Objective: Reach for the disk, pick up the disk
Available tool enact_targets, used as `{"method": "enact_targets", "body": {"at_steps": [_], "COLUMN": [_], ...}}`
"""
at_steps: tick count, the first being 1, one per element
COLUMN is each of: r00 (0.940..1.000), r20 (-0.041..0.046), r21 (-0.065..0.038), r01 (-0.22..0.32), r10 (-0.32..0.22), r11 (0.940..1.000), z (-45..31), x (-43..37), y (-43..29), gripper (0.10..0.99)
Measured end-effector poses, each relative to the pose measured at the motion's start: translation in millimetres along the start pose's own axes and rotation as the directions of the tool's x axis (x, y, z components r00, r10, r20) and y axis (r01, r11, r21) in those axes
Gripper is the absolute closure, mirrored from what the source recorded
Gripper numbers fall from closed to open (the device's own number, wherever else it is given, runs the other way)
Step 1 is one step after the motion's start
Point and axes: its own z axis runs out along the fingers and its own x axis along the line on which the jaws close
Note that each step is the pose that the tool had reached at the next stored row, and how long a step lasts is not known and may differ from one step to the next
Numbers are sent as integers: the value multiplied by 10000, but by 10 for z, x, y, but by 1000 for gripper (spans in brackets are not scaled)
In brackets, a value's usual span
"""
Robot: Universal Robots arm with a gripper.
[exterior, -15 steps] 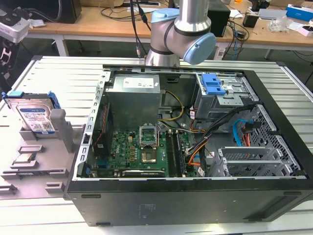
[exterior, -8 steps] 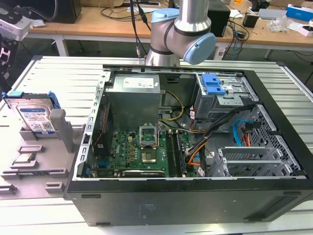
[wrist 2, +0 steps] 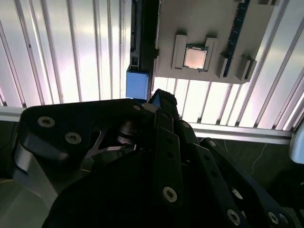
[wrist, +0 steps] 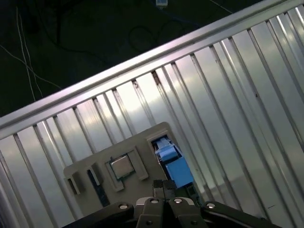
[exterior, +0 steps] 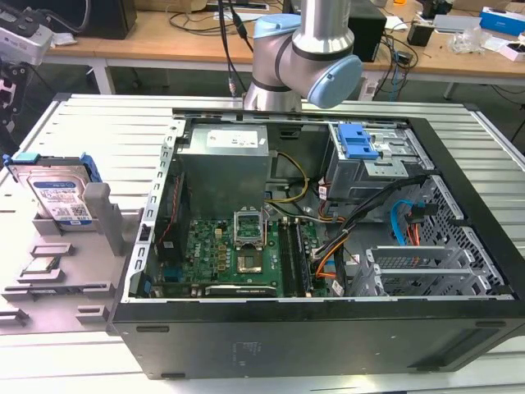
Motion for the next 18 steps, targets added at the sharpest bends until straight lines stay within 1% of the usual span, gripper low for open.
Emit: {"method": "enact_targets", "body": {"at_steps": [1, 5, 9, 11, 18], "r00": [9998, 9986, 9961, 9937, 9854], "r20": [-8, -21, -34, -44, -66], "r21": [0, -1, -2, -3, -5], "r01": [180, 524, 876, 1118, 1702], "r10": [-180, -524, -876, -1118, -1702], "r11": [9998, 9986, 9962, 9937, 9854], "z": [0, 0, 0, 0, 0], "x": [0, 0, 0, 0, 0], "y": [0, 0, 0, 0, 0], "gripper": [980, 980, 980, 980, 980]}}
